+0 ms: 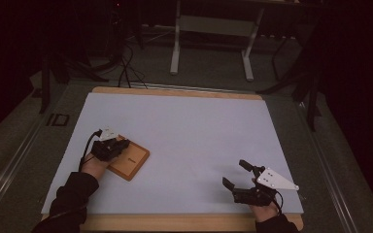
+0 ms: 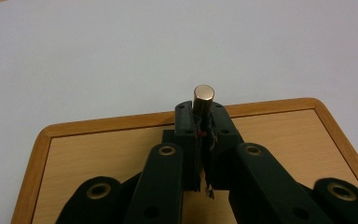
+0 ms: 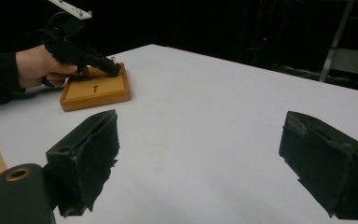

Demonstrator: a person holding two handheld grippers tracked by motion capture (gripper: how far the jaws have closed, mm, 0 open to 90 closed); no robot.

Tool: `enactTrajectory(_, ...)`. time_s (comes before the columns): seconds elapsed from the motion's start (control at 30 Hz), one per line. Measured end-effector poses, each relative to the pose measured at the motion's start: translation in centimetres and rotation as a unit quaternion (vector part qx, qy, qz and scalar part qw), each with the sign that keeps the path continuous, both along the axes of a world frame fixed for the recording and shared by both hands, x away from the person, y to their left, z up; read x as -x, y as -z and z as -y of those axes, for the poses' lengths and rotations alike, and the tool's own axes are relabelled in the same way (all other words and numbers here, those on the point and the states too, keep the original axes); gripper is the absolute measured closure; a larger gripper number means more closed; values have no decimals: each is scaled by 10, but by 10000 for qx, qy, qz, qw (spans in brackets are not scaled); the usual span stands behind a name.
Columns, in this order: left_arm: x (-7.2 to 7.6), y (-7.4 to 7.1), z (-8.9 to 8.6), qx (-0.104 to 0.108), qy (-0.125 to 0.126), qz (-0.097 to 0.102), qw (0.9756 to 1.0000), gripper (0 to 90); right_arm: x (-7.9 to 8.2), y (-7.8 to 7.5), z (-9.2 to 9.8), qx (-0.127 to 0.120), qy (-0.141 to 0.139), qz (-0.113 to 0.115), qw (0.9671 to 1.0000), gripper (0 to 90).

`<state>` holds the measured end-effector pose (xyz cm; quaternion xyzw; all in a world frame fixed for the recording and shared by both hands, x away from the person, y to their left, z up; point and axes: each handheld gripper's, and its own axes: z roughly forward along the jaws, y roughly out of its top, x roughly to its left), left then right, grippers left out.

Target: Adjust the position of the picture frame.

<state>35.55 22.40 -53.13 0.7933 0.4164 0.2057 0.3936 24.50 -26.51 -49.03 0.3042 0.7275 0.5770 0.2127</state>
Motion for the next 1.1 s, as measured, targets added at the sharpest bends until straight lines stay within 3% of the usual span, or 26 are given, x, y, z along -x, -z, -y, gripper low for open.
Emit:
enactTrajectory(0.4, 4, -8, 4, -8, -4, 20, 10000, 860, -2, 1, 0, -15, 47, -61, 10000, 116)
enactTrajectory(0.57, 7, -20, 9, 13, 93, 36, 9999, 861, -2, 1, 1, -54, 51, -105, 9999, 116)
enactTrajectory(1.0, 13, -47, 34, 229, 453, 265, 9984, 861, -2, 1, 1, -108, 29, -112, 9999, 116)
enactTrajectory(1.1, 13, -54, 49, 243, 561, 347, 9975, 860, -2, 1, 2, -117, 45, -113, 9999, 116)
